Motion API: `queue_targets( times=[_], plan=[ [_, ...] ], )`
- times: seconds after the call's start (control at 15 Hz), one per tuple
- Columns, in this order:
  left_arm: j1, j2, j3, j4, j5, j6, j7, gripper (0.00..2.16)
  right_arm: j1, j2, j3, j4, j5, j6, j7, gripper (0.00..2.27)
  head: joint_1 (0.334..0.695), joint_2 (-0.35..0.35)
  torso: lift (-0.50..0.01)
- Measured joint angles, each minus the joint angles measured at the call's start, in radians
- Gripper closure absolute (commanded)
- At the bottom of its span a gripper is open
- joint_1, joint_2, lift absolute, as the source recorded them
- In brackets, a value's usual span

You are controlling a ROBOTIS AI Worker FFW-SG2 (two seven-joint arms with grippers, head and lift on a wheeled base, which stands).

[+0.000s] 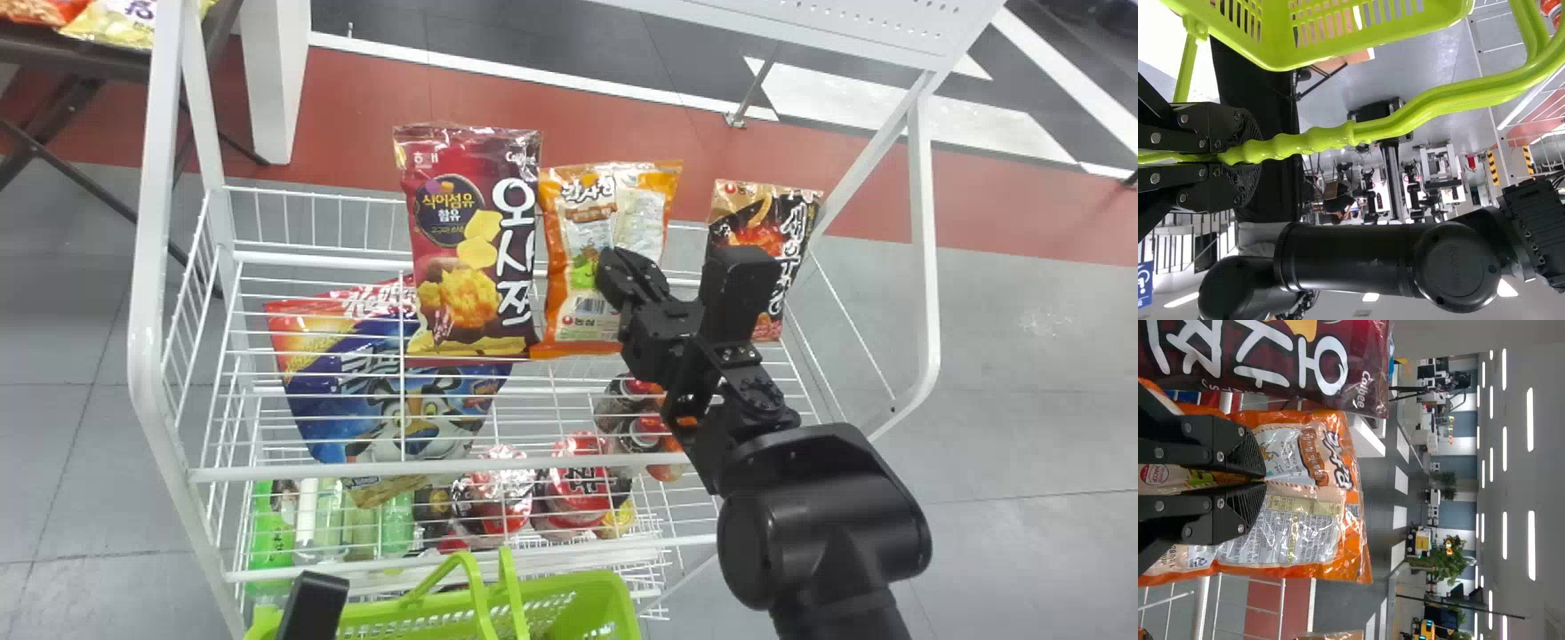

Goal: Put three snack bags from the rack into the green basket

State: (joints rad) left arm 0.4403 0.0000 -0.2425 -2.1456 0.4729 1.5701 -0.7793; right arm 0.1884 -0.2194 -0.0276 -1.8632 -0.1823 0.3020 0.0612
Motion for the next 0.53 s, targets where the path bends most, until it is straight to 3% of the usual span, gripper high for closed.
queue_targets(
  times=[0.53],
  plan=[
    [-0.008,0.000,-0.008,-0.002,-0.002,0.000,0.003,1.17,0.091,-0.003,-0.051,-0.097,-0.008,-0.044,-0.028,2.24,0.695,-0.350,0.000]
  ],
)
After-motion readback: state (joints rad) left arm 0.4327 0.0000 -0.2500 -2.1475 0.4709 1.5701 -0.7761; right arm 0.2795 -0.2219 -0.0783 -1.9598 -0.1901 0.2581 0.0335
